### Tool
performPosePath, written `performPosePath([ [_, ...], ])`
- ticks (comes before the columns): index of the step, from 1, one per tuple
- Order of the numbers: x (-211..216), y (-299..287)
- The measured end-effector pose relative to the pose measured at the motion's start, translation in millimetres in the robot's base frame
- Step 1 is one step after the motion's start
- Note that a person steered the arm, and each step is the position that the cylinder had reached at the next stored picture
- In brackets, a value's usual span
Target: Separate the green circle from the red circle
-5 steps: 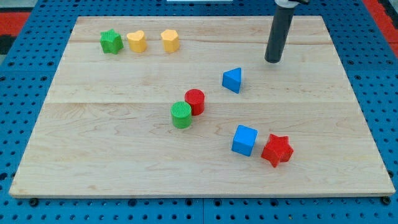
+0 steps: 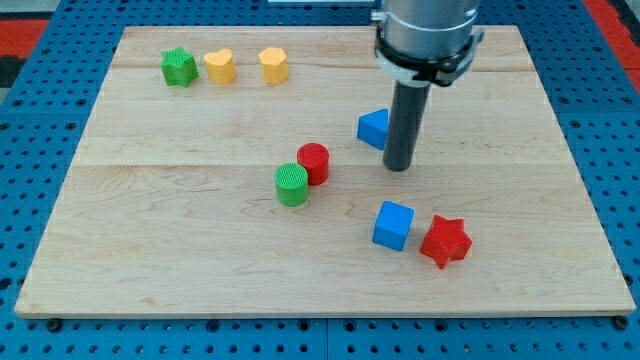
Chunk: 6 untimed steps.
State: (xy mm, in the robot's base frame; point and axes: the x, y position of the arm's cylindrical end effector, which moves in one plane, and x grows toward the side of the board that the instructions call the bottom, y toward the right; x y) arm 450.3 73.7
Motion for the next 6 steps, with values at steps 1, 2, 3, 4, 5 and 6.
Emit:
performPosePath([
  [1, 13, -31],
  [2, 21, -63],
  [3, 24, -91],
  [4, 26, -121],
  [5, 41, -134],
  [6, 62, -134],
])
